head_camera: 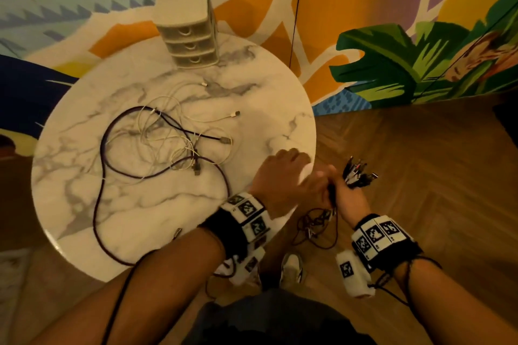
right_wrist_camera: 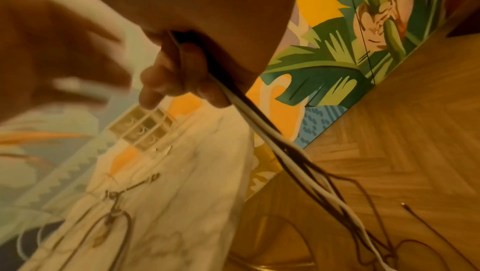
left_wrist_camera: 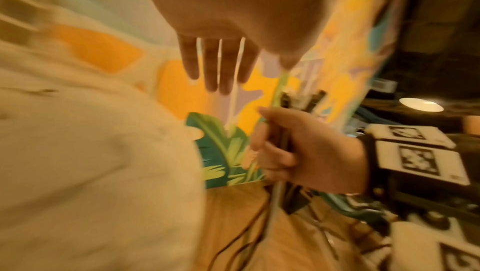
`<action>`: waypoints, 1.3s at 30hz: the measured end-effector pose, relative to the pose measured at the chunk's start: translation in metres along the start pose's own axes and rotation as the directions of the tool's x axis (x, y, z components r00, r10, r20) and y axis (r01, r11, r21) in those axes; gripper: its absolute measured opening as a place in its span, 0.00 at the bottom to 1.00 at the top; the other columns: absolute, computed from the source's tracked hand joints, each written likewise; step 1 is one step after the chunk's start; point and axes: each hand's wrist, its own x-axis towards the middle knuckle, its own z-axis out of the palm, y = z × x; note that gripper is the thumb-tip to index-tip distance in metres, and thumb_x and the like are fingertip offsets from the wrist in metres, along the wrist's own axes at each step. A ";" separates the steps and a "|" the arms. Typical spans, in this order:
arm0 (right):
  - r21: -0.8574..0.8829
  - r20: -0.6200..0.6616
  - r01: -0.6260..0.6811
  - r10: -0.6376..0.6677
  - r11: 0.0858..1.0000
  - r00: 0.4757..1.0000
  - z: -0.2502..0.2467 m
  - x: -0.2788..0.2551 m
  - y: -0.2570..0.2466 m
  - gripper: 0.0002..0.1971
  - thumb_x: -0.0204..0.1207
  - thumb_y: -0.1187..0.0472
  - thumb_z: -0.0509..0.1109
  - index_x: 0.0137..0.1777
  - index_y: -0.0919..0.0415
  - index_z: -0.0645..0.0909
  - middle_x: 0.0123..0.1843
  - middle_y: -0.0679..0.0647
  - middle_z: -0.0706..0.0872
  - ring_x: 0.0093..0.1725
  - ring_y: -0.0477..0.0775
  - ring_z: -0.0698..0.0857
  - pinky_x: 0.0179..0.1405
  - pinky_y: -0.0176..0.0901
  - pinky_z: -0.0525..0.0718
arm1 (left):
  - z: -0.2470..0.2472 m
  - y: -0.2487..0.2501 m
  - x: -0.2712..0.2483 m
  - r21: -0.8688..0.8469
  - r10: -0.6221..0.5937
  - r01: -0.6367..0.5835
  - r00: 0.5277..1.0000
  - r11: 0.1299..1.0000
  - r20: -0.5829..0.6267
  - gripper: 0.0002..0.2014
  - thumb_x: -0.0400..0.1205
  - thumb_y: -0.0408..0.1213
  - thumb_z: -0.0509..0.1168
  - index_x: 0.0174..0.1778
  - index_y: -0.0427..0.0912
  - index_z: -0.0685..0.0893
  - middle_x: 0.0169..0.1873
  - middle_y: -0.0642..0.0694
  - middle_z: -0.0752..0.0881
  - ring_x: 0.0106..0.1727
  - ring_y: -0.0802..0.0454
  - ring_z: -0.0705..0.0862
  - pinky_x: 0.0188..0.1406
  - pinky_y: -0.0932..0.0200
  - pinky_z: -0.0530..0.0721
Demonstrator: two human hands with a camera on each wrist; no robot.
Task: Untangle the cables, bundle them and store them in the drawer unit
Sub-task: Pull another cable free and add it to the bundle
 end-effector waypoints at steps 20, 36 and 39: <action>-0.018 0.340 0.014 -0.007 1.000 0.940 0.073 0.002 0.038 0.22 0.86 0.62 0.46 0.56 0.66 0.84 0.21 0.58 0.76 0.17 0.46 0.66 0.18 0.33 0.65 | 0.063 -0.120 -0.073 0.099 -0.629 0.629 0.728 0.771 0.275 0.22 0.81 0.58 0.54 0.54 0.44 0.82 0.55 0.40 0.85 0.54 0.38 0.83 0.50 0.52 0.79; 0.087 0.430 -0.068 0.024 0.994 0.902 0.103 0.006 -0.003 0.24 0.86 0.55 0.52 0.43 0.68 0.85 0.24 0.54 0.81 0.14 0.45 0.64 0.15 0.34 0.59 | 0.031 -0.050 -0.086 0.164 -0.185 0.149 0.954 0.975 0.237 0.13 0.78 0.51 0.56 0.40 0.45 0.77 0.35 0.43 0.83 0.34 0.45 0.79 0.31 0.57 0.70; 0.152 0.446 0.058 -0.121 0.987 0.887 0.108 0.001 -0.028 0.22 0.86 0.58 0.52 0.36 0.65 0.81 0.19 0.55 0.76 0.14 0.46 0.66 0.16 0.36 0.60 | 0.041 -0.067 -0.093 0.180 -0.219 0.171 0.931 0.969 0.291 0.15 0.76 0.51 0.58 0.36 0.42 0.76 0.35 0.42 0.85 0.35 0.41 0.81 0.31 0.55 0.75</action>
